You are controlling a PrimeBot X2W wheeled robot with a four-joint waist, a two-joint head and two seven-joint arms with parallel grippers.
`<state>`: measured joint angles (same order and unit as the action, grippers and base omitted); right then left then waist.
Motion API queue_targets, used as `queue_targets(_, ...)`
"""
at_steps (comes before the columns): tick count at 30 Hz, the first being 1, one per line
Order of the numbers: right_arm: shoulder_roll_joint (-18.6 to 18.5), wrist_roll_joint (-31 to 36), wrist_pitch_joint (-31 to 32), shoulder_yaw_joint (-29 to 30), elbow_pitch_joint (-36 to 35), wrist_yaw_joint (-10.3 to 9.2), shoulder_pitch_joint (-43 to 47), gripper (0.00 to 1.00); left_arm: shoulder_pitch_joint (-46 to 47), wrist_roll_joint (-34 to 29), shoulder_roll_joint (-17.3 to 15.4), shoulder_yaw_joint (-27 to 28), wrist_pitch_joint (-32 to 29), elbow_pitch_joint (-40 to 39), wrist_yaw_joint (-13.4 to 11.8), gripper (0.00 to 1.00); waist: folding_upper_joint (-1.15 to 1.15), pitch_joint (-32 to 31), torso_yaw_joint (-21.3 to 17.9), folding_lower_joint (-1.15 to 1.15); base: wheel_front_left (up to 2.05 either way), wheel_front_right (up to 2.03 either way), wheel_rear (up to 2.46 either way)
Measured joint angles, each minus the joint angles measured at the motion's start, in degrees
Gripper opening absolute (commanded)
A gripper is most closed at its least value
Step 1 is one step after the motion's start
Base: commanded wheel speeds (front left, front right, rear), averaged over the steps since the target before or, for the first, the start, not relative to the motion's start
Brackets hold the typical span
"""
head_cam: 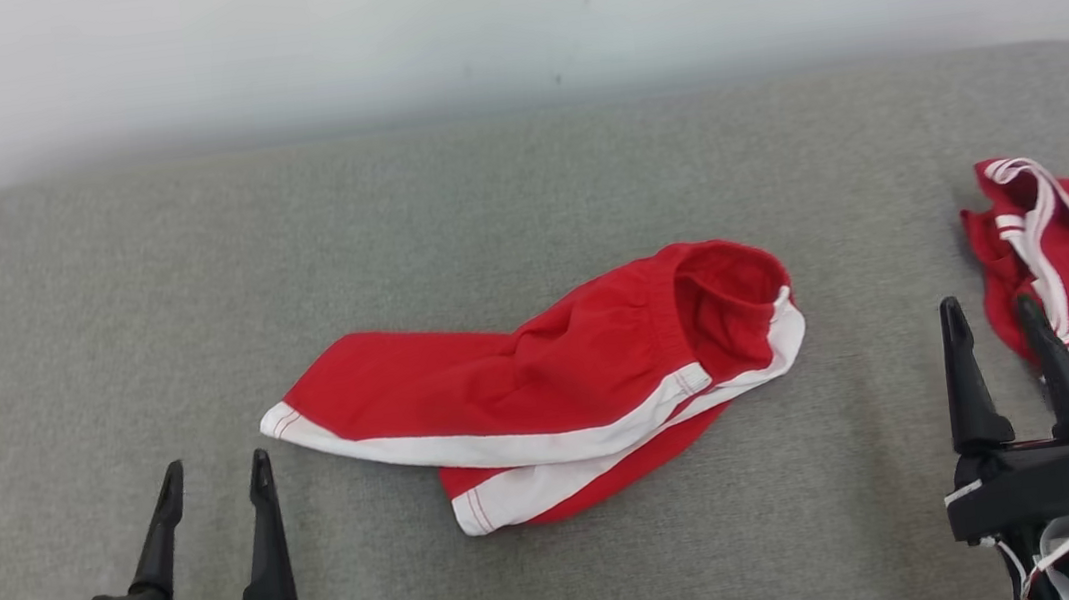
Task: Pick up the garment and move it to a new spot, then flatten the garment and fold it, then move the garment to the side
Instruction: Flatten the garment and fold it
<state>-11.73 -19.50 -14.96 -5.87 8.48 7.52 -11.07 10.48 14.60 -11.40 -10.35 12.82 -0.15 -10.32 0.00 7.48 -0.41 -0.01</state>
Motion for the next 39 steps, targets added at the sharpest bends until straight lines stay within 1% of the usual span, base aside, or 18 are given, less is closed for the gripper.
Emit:
queue_targets(7,2.0,5.7,4.6,-2.1,-10.7,0.0,5.3,1.0,-2.4,0.0,-1.4,0.2,-1.9,-2.0,-0.6,1.0,0.0,-2.8,-1.5,0.0,0.0,0.0,0.0)
queue_targets(13,3.0,9.2,8.5,-4.1,-16.0,0.0,11.2,1.0,-3.9,0.1,-2.1,0.0,-2.8,-3.1,-0.9,1.0,0.0,-4.7,-2.1,0.0,0.0,0.0,0.0)
queue_targets(17,3.3,11.1,10.3,-4.7,-17.4,0.0,13.8,1.0,-4.7,0.1,-2.6,-0.1,-3.4,-3.5,-0.9,1.0,0.0,-5.5,-2.5,0.0,0.0,0.0,0.0)
queue_targets(24,3.7,11.4,11.7,-5.2,-19.4,0.0,16.5,1.0,-5.5,0.1,-2.9,-0.6,-3.9,-3.2,-0.9,1.0,-0.01,-6.2,-3.0,0.0,0.0,0.0,0.0)
queue_targets(39,4.5,11.0,12.0,-5.1,-20.4,0.0,17.1,1.0,-5.5,0.7,-3.3,-1.3,-4.2,-2.6,-0.9,1.0,0.0,-6.0,-2.4,0.01,0.0,0.0,0.0)
